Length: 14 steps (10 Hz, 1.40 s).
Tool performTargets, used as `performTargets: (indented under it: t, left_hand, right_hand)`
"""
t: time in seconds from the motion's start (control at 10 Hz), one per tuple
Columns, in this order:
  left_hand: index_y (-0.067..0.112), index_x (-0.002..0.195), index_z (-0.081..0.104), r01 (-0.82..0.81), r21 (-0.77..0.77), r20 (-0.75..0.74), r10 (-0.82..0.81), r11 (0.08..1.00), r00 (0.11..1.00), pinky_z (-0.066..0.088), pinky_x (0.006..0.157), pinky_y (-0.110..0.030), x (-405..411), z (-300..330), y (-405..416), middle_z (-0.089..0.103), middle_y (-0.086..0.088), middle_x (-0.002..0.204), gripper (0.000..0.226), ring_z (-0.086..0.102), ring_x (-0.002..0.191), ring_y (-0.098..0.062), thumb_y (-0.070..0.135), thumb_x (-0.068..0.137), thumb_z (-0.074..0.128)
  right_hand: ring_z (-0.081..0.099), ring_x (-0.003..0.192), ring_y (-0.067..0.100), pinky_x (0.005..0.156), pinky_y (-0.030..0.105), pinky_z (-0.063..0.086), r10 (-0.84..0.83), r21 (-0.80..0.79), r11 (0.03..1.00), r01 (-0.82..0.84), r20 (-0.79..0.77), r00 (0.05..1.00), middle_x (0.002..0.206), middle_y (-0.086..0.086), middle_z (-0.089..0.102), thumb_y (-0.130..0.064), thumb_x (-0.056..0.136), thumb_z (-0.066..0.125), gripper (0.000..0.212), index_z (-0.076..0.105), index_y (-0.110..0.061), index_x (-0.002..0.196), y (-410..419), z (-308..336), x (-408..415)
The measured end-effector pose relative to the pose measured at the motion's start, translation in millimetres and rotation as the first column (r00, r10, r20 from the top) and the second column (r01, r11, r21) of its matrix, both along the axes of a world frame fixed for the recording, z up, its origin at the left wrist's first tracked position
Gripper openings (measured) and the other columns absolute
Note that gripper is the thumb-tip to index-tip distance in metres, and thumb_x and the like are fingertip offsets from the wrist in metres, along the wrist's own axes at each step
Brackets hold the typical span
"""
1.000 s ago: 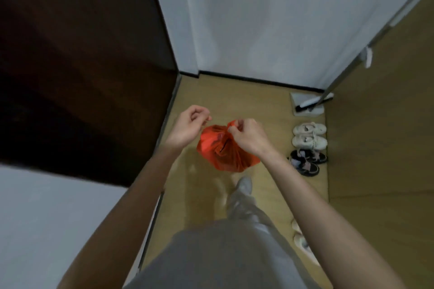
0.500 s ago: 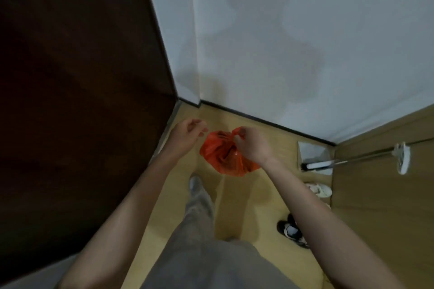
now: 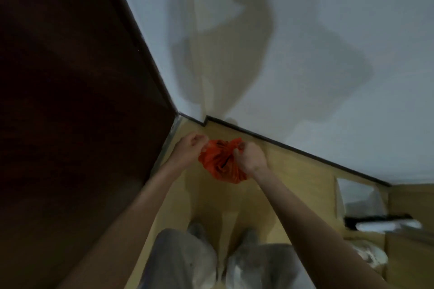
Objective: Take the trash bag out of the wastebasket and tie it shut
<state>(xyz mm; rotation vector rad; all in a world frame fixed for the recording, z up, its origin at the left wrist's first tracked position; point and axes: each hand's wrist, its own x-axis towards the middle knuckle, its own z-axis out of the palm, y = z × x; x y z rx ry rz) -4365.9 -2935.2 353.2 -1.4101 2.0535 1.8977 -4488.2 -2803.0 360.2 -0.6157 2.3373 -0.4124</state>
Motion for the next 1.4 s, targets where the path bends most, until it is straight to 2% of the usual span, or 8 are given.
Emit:
performTargets:
  t: [0.2,0.4,0.7,0.9,1.1,1.2,1.3,1.4]
  left_hand:
    - [0.026,0.081,0.058,-0.012,-0.071,0.015,0.013,0.997,1.0,0.049,0.074,-0.031,-48,-183,-47,0.067,-0.002,0.086,0.012,0.066,0.08,-0.019,0.023,0.092,0.058]
    - [0.033,0.079,0.057,0.019,-0.155,0.035,-0.014,0.988,0.999,0.052,0.085,-0.04,-61,-291,-76,0.07,-0.001,0.09,0.008,0.068,0.094,-0.026,0.034,0.088,0.055]
    - [0.03,0.083,0.057,-0.029,-0.083,0.029,0.032,0.996,0.999,0.047,0.078,-0.035,-41,-312,-78,0.07,-0.008,0.101,0.012,0.065,0.082,-0.019,0.031,0.095,0.053]
    - [0.022,0.093,0.06,-0.016,-0.092,0.047,0.02,0.996,0.999,0.051,0.082,-0.035,-45,-312,-96,0.069,-0.003,0.098,0.012,0.065,0.084,-0.016,0.031,0.095,0.053]
    - [0.03,0.086,0.056,-0.035,-0.056,0.056,0.038,0.998,0.998,0.048,0.068,-0.027,-50,-321,-92,0.067,0.001,0.092,0.011,0.064,0.079,-0.013,0.028,0.096,0.052]
    - [0.029,0.087,0.056,-0.039,-0.051,0.052,0.041,0.998,0.998,0.048,0.065,-0.026,-50,-319,-93,0.067,0.001,0.093,0.011,0.064,0.081,-0.014,0.026,0.096,0.052]
    - [0.028,0.088,0.057,-0.045,-0.055,0.036,0.048,0.997,0.998,0.048,0.064,-0.026,-49,-324,-95,0.067,0.001,0.093,0.009,0.064,0.076,-0.01,0.026,0.096,0.052]
    - [0.027,0.092,0.058,-0.025,-0.091,0.01,0.026,0.995,1.0,0.049,0.069,-0.028,-50,-321,-95,0.067,0.001,0.091,0.007,0.063,0.078,-0.012,0.027,0.096,0.052]
  right_hand:
    - [0.066,0.095,0.036,0.069,0.031,0.044,0.021,-0.103,0.994,-0.027,-0.059,0.998,0.099,0.019,0.072,-0.023,0.091,0.047,0.031,0.07,-0.004,0.096,-61,-186,-51]
    - [0.063,0.101,0.038,0.074,0.033,0.042,-0.028,-0.228,0.974,-0.011,-0.164,0.986,0.105,0.022,0.07,-0.02,0.092,0.049,0.028,0.069,-0.001,0.1,-100,-275,-82]
    - [0.062,0.108,0.04,0.088,0.04,0.049,-0.112,-0.191,0.976,0.102,-0.041,0.993,0.113,0.025,0.068,-0.023,0.094,0.048,0.037,0.069,0.003,0.107,-144,-305,-99]
    - [0.067,0.091,0.037,0.07,0.036,0.049,-0.211,-0.174,0.956,0.235,0.147,0.966,0.089,0.02,0.07,-0.016,0.088,0.055,0.026,0.072,0.002,0.091,-140,-315,-99]
    - [0.069,0.079,0.022,0.07,0.034,0.059,-0.123,-0.104,0.982,0.16,0.292,0.948,0.077,0.006,0.075,-0.014,0.081,0.055,0.024,0.076,-0.014,0.07,-127,-329,-79]
    - [0.057,0.058,0.01,0.052,0.022,0.046,-0.035,-0.084,0.994,0.063,0.305,0.952,0.054,-0.009,0.062,-0.014,0.084,0.059,0.029,0.076,-0.018,0.062,-123,-339,-72]
    - [0.058,0.066,0.011,0.056,0.02,0.047,0.085,-0.057,0.996,-0.069,0.365,0.927,0.065,-0.006,0.062,-0.012,0.081,0.068,0.009,0.075,-0.011,0.086,-119,-347,-65]
    - [0.063,0.106,0.022,0.085,0.029,0.051,0.281,-0.024,0.955,-0.295,0.388,0.878,0.109,0.005,0.07,-0.016,0.068,0.078,0.041,0.072,-0.013,0.109,-121,-351,-61]
